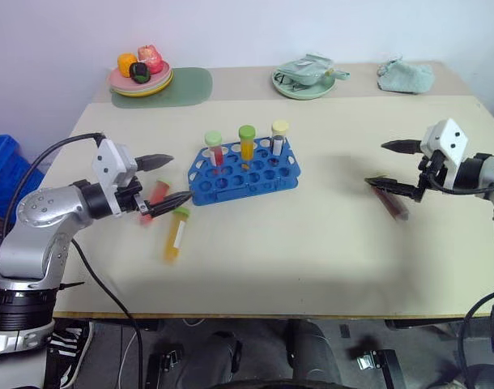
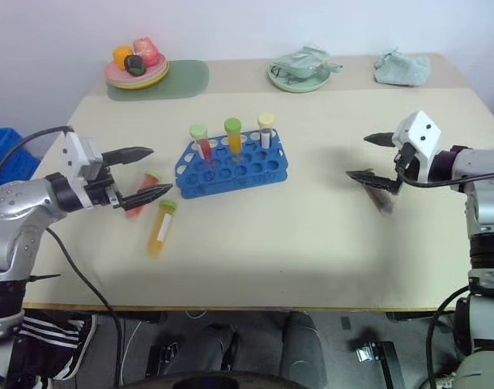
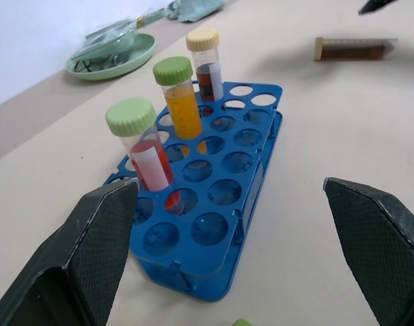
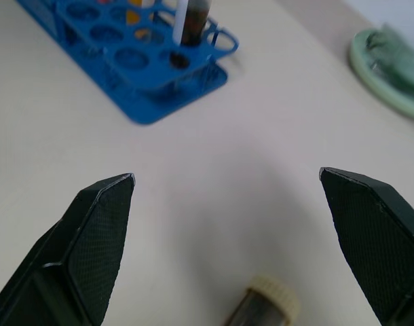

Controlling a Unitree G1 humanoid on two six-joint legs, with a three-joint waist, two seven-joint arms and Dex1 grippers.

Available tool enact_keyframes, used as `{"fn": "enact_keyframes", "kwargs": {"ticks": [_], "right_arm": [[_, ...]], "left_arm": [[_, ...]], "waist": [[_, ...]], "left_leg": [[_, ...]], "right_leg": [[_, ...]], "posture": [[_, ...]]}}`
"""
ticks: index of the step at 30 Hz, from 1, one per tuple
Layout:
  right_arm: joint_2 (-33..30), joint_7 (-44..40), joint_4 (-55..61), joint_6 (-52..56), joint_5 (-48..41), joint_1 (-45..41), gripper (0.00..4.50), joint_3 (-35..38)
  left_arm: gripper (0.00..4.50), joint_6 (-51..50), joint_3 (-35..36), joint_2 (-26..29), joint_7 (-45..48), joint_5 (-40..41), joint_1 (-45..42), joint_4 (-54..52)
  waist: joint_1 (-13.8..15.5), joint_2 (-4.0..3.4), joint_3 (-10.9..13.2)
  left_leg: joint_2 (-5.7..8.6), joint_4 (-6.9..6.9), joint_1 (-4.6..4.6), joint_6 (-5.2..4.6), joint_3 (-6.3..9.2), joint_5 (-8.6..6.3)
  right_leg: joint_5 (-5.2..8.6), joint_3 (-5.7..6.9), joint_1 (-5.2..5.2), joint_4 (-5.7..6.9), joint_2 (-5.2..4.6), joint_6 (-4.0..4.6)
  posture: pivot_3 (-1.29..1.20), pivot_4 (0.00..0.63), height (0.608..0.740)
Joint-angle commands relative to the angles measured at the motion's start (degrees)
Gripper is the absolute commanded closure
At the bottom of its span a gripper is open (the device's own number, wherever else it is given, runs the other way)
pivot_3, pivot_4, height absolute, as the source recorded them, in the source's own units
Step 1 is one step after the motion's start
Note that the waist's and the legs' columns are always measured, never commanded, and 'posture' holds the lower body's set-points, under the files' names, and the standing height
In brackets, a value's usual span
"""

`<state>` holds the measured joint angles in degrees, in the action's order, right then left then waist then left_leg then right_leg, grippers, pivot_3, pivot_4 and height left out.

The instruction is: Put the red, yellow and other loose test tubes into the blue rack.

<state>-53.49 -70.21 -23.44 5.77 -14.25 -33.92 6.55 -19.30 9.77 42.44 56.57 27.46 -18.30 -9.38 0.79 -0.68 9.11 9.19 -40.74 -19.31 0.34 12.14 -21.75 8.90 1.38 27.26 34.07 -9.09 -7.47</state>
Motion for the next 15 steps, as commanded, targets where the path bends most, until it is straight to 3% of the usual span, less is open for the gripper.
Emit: {"fn": "enact_keyframes", "kwargs": {"ticks": [1,11,15], "right_arm": [[-1.78,0.19,2.44,-0.72,-0.45,-1.02,0.00,1.80],[-2.97,2.69,3.11,3.49,0.21,-1.72,0.00,2.23],[-2.49,8.08,2.01,4.25,3.32,-2.58,0.00,1.59]], "left_arm": [[0.03,1.84,-0.12,-0.30,-0.06,-0.56,-0.38,0.06],[0.03,2.74,-1.80,-2.08,0.46,-1.10,-2.26,1.34],[0.03,3.38,-2.95,-2.86,0.66,-1.58,-4.39,2.80]], "waist": [[0.00,0.00,0.00],[0.08,0.02,0.01],[0.02,0.02,0.01]], "left_leg": [[-0.01,0.00,0.00,0.00,-0.01,0.00],[-0.13,0.09,0.08,-0.06,-0.65,-0.05],[-0.17,0.09,0.10,-0.10,-0.83,-0.07]], "right_leg": [[0.00,-0.01,0.01,0.00,0.01,0.00],[-0.09,-0.45,0.11,-0.05,0.20,-0.04],[-0.16,-0.61,0.16,-0.06,0.26,-0.06]], "posture": [[0.00,0.150,0.740],[0.00,0.150,0.740],[0.00,0.150,0.740]]}}
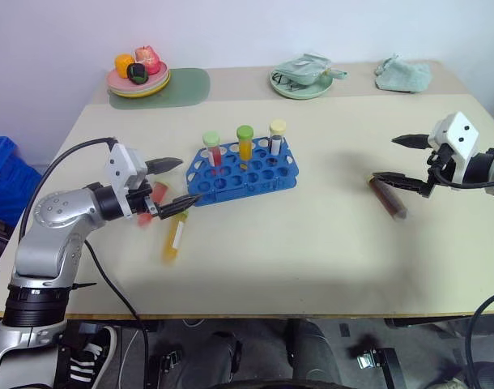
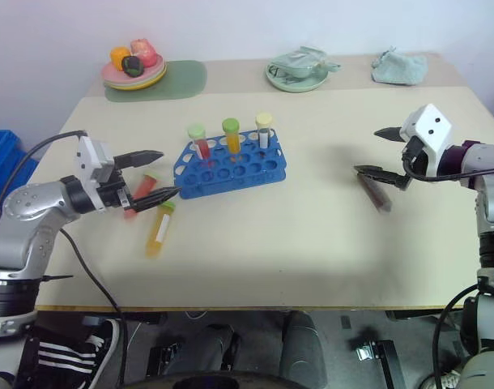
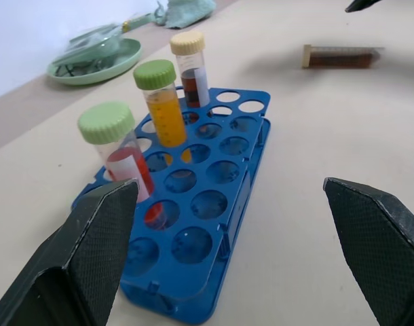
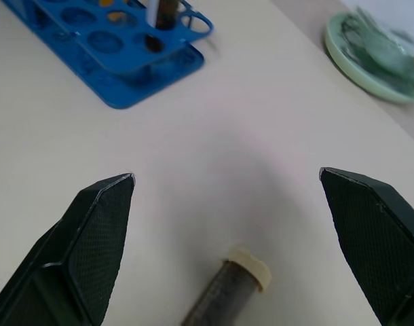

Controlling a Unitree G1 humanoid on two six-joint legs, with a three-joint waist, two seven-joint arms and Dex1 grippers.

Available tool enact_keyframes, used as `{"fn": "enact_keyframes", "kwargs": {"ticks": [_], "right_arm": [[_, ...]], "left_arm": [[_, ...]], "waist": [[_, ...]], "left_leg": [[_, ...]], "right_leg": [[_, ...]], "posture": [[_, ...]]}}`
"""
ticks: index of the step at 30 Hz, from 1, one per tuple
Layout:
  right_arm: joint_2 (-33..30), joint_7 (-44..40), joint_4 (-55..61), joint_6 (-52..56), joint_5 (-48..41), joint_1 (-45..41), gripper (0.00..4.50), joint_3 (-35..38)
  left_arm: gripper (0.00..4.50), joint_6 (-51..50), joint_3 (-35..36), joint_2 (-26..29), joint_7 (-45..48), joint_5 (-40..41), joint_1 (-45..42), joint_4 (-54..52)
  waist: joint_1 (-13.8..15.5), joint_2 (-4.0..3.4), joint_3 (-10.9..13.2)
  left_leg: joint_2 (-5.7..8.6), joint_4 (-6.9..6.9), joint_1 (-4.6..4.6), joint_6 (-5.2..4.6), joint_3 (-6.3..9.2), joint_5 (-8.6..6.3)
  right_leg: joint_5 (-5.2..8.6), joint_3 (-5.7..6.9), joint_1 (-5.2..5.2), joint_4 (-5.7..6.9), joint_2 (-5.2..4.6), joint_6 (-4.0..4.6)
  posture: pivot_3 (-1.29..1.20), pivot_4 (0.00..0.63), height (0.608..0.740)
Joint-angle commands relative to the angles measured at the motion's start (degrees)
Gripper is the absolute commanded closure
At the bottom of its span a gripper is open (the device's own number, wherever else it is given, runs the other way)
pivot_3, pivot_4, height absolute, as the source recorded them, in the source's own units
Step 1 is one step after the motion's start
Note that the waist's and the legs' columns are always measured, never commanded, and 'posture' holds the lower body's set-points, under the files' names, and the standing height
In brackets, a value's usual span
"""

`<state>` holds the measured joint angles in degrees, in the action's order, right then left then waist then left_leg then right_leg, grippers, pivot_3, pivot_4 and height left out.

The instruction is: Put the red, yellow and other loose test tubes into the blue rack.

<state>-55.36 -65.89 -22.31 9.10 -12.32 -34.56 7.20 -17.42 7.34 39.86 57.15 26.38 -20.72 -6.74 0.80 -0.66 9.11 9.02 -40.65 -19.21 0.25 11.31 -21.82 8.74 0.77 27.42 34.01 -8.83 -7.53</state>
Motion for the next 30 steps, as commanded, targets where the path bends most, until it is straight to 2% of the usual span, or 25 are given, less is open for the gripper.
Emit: {"fn": "enact_keyframes", "kwargs": {"ticks": [1,3,7,9,15,18,20,23,26,30], "right_arm": [[-0.36,5.09,1.18,2.50,1.61,-2.30,0.00,0.91],[-0.17,8.26,1.64,4.51,3.63,-3.25,0.00,-0.05],[-1.51,9.48,1.34,13.64,7.03,-6.98,0.00,-3.90],[-2.62,4.53,-0.24,25.06,5.97,-11.22,0.00,-7.08],[-1.68,-0.62,-7.67,46.43,8.86,-23.10,0.00,-17.24],[0.68,-2.04,-10.92,56.80,9.44,-29.21,0.00,-22.39],[3.29,0.36,-14.91,63.18,10.96,-33.34,0.00,-25.48],[4.42,0.71,-16.13,64.62,12.85,-34.50,0.00,-30.77],[6.79,5.64,-21.00,62.65,14.52,-35.28,0.00,-30.19],[8.40,7.93,-24.74,60.32,16.00,-35.71,0.00,-30.94]], "left_arm": [[0.03,2.07,-0.67,-0.48,0.33,-0.69,-2.27,0.55],[0.03,2.91,-1.28,-1.23,0.49,-1.14,-3.13,1.42],[0.03,3.90,-1.55,-2.23,0.25,-1.34,-3.73,2.58],[0.03,4.18,-1.85,-2.79,0.36,-1.25,-3.52,2.68],[0.03,3.94,-3.38,-4.55,-0.66,-2.12,-3.28,1.15],[0.03,3.32,-3.00,-4.36,-1.18,-1.76,-2.29,-0.07],[0.03,2.67,-2.73,-4.12,-1.54,-1.32,-0.99,-1.81],[0.03,1.90,-2.50,-4.44,-2.63,-1.00,0.12,-3.40],[0.03,1.41,-2.96,-5.23,-4.20,-1.16,1.42,-5.56],[0.03,0.84,-2.67,-5.51,-5.73,-1.04,3.63,-7.80]], "waist": [[0.04,0.00,0.00],[0.02,0.00,0.00],[-0.04,0.00,0.00],[-0.06,0.00,0.01],[0.06,0.01,0.01],[-0.07,0.02,0.02],[-0.30,0.01,0.02],[-0.06,0.02,0.02],[0.11,0.02,0.02],[-0.08,0.02,0.02]], "left_leg": [[0.00,0.00,0.00,0.00,-0.01,0.00],[0.00,0.00,0.02,-0.01,-0.07,0.00],[-0.04,0.01,0.03,-0.03,-0.14,-0.02],[-0.07,0.02,0.01,-0.04,-0.17,-0.03],[-0.10,0.03,-0.06,-0.12,-0.28,-0.07],[-0.12,0.04,-0.13,-0.13,-0.30,-0.07],[-0.17,0.05,-0.15,-0.15,-0.35,-0.08],[-0.25,0.15,-0.17,-0.15,-0.43,-0.08],[-0.21,0.18,-0.20,-0.15,-0.43,-0.08],[-0.19,0.18,-0.22,-0.16,-0.46,-0.08]], "right_leg": [[-0.01,-0.01,0.00,0.00,0.00,0.00],[-0.02,-0.06,0.01,0.00,0.01,-0.01],[-0.05,-0.17,0.05,-0.03,0.07,-0.01],[-0.07,-0.25,0.13,-0.03,0.10,-0.01],[-0.15,-0.33,0.17,-0.15,0.14,-0.03],[-0.27,-0.34,0.20,-0.34,0.15,-0.07],[-0.37,-0.34,0.22,-0.49,0.21,-0.05],[-0.48,-0.40,0.24,-0.68,0.29,-0.02],[-0.54,-0.38,0.22,-0.79,0.27,-0.10],[-0.61,-0.39,0.23,-0.82,0.26,-0.10]], "posture": [[0.00,0.150,0.740],[0.00,0.150,0.740],[0.00,0.150,0.740],[0.00,0.150,0.740],[0.00,0.150,0.740],[0.00,0.150,0.740],[0.00,0.150,0.740],[0.00,0.150,0.740],[0.00,0.150,0.740],[0.00,0.150,0.740]]}}
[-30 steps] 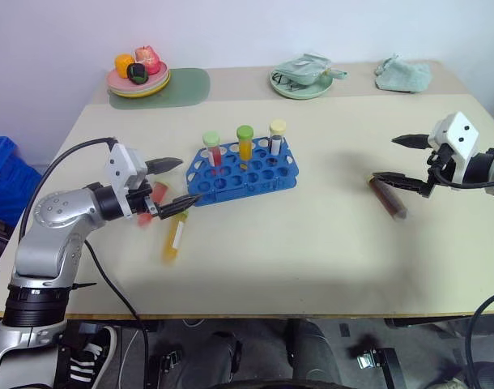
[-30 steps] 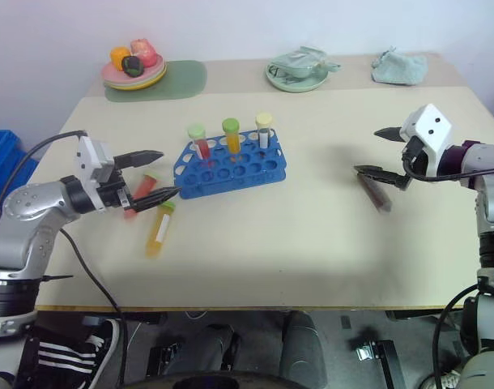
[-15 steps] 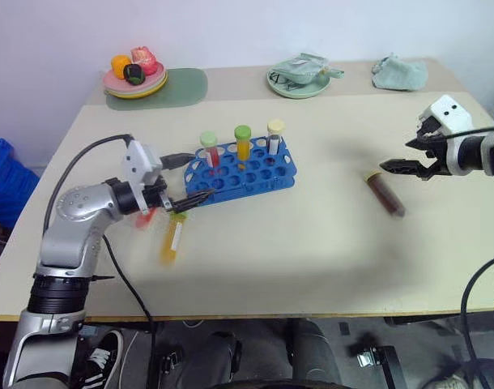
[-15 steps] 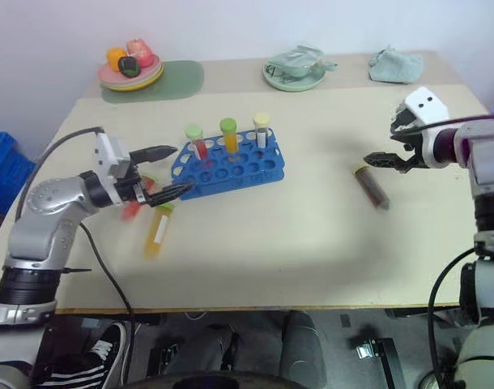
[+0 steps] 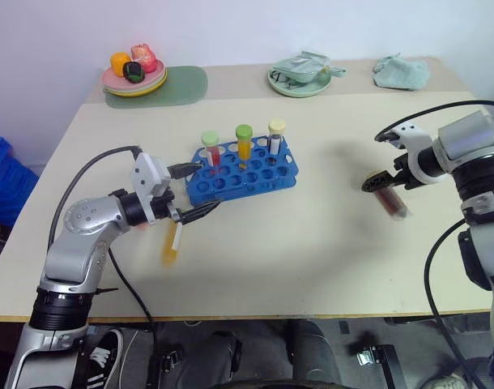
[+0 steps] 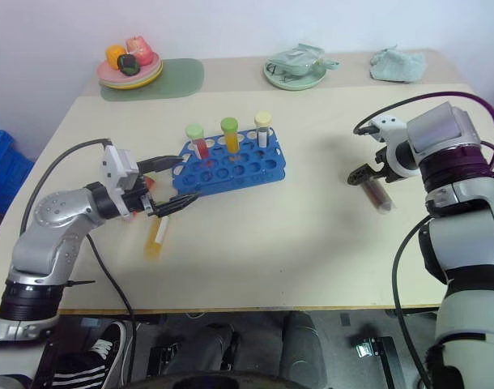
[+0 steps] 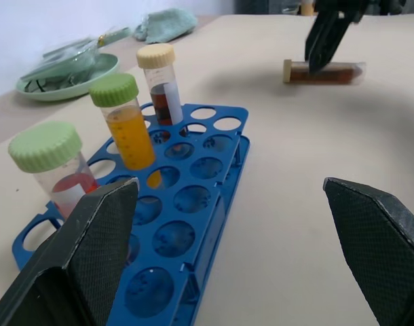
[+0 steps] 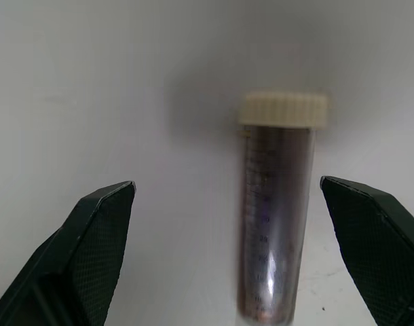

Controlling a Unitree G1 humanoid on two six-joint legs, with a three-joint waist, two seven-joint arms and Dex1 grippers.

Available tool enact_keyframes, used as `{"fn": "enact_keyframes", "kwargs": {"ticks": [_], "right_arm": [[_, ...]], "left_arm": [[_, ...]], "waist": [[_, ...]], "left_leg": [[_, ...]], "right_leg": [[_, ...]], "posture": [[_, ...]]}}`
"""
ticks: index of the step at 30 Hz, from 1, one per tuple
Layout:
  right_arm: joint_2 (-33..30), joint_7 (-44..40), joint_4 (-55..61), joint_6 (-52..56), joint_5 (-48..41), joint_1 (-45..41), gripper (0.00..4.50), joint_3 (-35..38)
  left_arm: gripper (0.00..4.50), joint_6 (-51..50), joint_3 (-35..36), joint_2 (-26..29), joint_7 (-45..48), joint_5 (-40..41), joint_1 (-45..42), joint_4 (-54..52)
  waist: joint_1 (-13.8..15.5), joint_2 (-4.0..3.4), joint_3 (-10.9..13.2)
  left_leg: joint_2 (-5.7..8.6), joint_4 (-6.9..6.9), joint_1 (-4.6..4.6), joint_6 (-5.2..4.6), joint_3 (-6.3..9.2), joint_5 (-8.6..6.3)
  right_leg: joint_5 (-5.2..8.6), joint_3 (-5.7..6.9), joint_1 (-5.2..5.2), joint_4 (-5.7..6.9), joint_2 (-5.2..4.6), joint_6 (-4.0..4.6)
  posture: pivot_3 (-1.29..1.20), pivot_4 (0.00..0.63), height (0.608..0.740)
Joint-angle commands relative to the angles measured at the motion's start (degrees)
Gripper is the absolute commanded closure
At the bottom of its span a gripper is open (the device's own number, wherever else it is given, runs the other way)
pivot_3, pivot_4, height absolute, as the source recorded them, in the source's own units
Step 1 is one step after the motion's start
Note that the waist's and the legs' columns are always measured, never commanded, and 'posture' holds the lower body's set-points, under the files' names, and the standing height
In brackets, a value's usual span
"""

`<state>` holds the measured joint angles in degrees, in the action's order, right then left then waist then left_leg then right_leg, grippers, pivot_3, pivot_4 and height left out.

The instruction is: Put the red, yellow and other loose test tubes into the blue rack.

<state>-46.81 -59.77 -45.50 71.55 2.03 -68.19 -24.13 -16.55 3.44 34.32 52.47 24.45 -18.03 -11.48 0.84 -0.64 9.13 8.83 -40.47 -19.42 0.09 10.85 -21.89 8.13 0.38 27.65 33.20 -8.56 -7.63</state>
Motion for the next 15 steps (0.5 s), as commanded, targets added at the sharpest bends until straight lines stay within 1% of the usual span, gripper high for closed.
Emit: {"fn": "enact_keyframes", "kwargs": {"ticks": [1,6,11,15], "right_arm": [[0.40,3.25,-3.01,-3.01,1.99,-2.41,0.00,0.98],[2.29,6.00,-8.94,-7.73,3.20,-4.35,0.00,2.11],[4.60,7.16,-14.67,-9.83,3.40,-5.85,0.00,3.23],[5.57,7.34,-15.73,-12.40,4.36,-4.37,0.00,2.85]], "left_arm": [[0.03,-0.32,1.50,0.08,-1.47,0.99,1.54,-3.70],[0.03,-1.32,2.57,0.65,-2.65,1.52,3.78,-6.29],[0.03,-1.90,3.40,1.76,-3.13,1.73,4.58,-7.31],[0.03,-2.67,3.83,2.46,-3.46,2.32,5.23,-8.78]], "waist": [[-0.15,0.00,0.00],[-0.46,0.00,0.00],[-0.58,0.00,0.00],[-0.47,-0.01,0.00]], "left_leg": [[0.00,0.01,0.02,0.00,-0.02,0.00],[-0.07,0.13,0.09,0.00,-0.14,0.00],[-0.11,0.19,0.12,0.00,-0.20,0.00],[-0.10,0.19,0.10,0.00,-0.21,0.00]], "right_leg": [[0.00,0.00,0.00,0.00,0.00,0.00],[-0.01,-0.05,0.04,-0.01,0.04,0.01],[-0.01,-0.08,0.05,-0.01,0.07,0.01],[-0.02,-0.08,0.05,-0.01,0.06,0.02]], "posture": [[0.00,0.150,0.740],[0.00,0.150,0.740],[0.00,0.150,0.740],[0.00,0.150,0.740]]}}
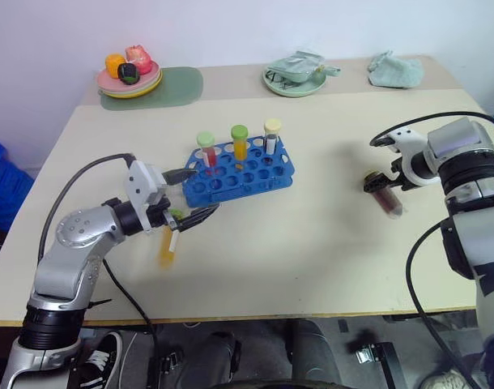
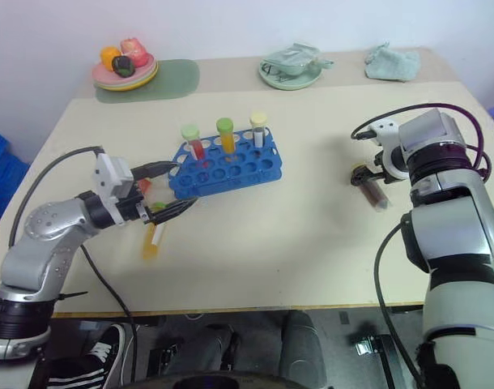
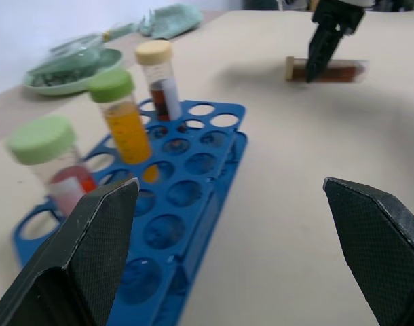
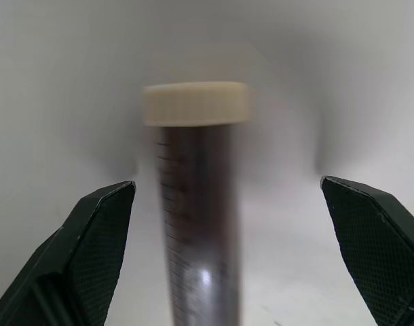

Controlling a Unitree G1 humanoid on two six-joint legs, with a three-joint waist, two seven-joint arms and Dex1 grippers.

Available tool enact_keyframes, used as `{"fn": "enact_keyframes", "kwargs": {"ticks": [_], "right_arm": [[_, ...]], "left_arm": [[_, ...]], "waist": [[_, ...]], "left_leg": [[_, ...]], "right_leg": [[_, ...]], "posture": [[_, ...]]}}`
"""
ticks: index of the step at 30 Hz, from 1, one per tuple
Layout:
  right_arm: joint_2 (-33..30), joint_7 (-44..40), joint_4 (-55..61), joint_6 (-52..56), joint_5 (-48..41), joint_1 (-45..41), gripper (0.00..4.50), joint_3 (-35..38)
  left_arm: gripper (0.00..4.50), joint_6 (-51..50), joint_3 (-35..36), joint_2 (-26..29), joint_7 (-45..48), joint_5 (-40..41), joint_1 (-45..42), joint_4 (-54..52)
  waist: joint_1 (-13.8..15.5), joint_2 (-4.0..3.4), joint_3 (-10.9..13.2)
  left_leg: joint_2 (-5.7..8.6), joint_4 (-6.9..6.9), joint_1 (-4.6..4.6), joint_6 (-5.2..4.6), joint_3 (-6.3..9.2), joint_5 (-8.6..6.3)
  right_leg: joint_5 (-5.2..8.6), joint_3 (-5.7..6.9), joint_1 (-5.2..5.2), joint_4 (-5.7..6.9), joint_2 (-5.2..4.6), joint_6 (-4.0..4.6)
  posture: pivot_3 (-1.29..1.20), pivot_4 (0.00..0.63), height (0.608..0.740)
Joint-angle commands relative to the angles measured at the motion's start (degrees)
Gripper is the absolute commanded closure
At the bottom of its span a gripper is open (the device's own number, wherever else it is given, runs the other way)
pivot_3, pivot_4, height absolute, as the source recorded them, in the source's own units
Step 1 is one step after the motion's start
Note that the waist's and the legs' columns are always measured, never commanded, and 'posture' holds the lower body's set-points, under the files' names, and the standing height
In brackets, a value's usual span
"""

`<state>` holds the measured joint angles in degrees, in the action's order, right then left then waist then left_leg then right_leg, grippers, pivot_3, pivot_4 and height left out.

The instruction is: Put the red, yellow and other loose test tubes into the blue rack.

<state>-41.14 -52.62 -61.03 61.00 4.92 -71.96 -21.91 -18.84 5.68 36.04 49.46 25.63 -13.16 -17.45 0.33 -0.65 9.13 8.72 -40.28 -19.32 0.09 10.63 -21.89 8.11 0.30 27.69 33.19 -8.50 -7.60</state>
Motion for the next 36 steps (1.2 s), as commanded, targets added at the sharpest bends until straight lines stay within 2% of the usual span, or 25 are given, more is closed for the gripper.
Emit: {"fn": "enact_keyframes", "kwargs": {"ticks": [1,4,9,15,19,22,24,26,28,31,33,35,36], "right_arm": [[0.04,0.09,-0.30,-2.49,1.69,-0.24,0.00,0.61],[0.31,0.40,-0.37,-4.06,2.47,0.71,0.86,0.69],[0.49,0.27,-0.32,-4.66,2.79,0.94,3.35,1.14],[-0.39,-2.17,2.93,-4.56,1.16,-0.30,3.35,3.28],[-3.39,-9.90,14.63,-5.51,-1.85,3.13,3.35,4.47],[-6.05,-13.92,26.33,-4.85,-8.38,7.82,3.35,11.04],[-6.36,-14.65,37.66,-6.98,-15.12,13.33,3.35,19.98],[-3.57,-12.83,48.02,-7.68,-22.46,18.41,3.35,30.48],[0.14,-8.62,56.65,-10.44,-26.13,23.57,3.35,36.97],[7.01,-2.03,66.08,-14.04,-29.56,30.06,3.35,40.96],[11.16,0.20,71.89,-20.65,-29.47,34.24,3.35,39.57],[17.04,4.76,73.41,-20.75,-32.56,34.72,3.35,40.07],[19.65,5.68,73.52,-24.22,-32.37,35.38,3.35,39.29]], "left_arm": [[0.03,-0.55,1.66,0.82,-0.49,1.17,0.43,-3.04],[0.00,-1.02,2.14,1.13,-0.40,1.35,0.89,-3.63],[0.00,-1.11,2.44,1.64,-0.42,1.68,0.94,-3.55],[0.00,-0.07,1.78,1.84,0.15,1.27,-0.11,-2.04],[0.00,0.28,1.39,1.78,0.64,1.13,-1.65,-0.72],[0.00,0.59,0.98,1.70,1.09,0.94,-2.89,0.47],[0.00,0.88,0.75,1.95,1.75,0.81,-4.01,1.68],[0.00,1.59,0.71,2.43,2.80,0.50,-5.10,3.35],[0.00,1.91,0.75,2.72,3.40,0.41,-6.34,4.82],[0.00,3.17,0.99,3.36,4.80,-0.14,-7.69,7.41],[0.00,3.36,1.12,3.73,5.28,-0.23,-8.67,8.53],[0.00,3.69,1.45,3.89,5.50,-0.31,-9.83,10.19],[0.00,4.12,1.51,4.15,5.67,-0.62,-10.19,10.91]], "waist": [[0.04,0.00,0.00],[-0.09,0.00,0.00],[0.07,0.01,-0.01],[-0.02,0.00,-0.01],[-0.06,-0.01,0.00],[0.06,0.00,0.00],[0.25,0.00,0.00],[0.36,0.00,0.00],[0.38,0.00,-0.01],[0.34,0.05,-0.04],[0.26,0.05,-0.04],[-0.02,0.03,-0.03],[-0.12,0.01,-0.02]], "left_leg": [[0.00,0.00,-0.01,0.00,0.01,0.00],[0.00,0.02,0.00,0.00,0.00,0.00],[-0.01,0.03,0.08,0.00,0.00,0.00],[-0.01,0.04,0.10,0.00,0.01,0.00],[-0.01,0.04,0.02,0.00,0.02,0.00],[-0.01,0.08,0.01,0.00,0.02,0.00],[-0.01,0.11,0.01,0.00,0.03,0.00],[-0.03,0.14,0.01,0.00,0.04,0.00],[-0.06,0.14,0.02,0.00,0.02,0.00],[-0.11,0.11,0.12,0.00,0.01,0.00],[-0.17,0.13,0.27,0.00,-0.02,0.00],[-0.20,0.15,0.31,0.00,-0.05,0.00],[-0.22,0.15,0.33,0.00,-0.10,0.00]], "right_leg": [[0.00,0.00,0.00,0.00,0.00,0.00],[0.00,0.00,0.00,0.00,0.01,0.00],[0.00,0.00,-0.07,0.00,0.01,0.00],[-0.01,0.00,-0.09,0.00,0.01,0.01],[-0.01,0.00,0.01,0.01,0.01,0.01],[-0.01,0.00,0.01,0.01,0.02,0.00],[-0.01,0.01,0.01,0.00,0.03,0.00],[-0.01,0.02,0.01,-0.01,0.04,-0.01],[-0.02,0.02,0.01,-0.01,0.07,-0.02],[-0.05,0.01,-0.09,-0.01,0.13,-0.01],[-0.06,-0.01,-0.23,-0.03,0.21,0.01],[-0.07,-0.02,-0.24,-0.02,0.24,0.01],[-0.09,-0.06,-0.23,-0.01,0.27,0.04]], "posture": [[0.00,0.150,0.740],[0.00,0.150,0.740],[0.00,0.150,0.740],[0.00,0.150,0.740],[0.00,0.150,0.740],[0.00,0.150,0.740],[0.00,0.150,0.740],[0.00,0.150,0.740],[0.00,0.150,0.740],[0.00,0.150,0.740],[0.00,0.150,0.740],[0.00,0.150,0.740],[0.00,0.150,0.740]]}}
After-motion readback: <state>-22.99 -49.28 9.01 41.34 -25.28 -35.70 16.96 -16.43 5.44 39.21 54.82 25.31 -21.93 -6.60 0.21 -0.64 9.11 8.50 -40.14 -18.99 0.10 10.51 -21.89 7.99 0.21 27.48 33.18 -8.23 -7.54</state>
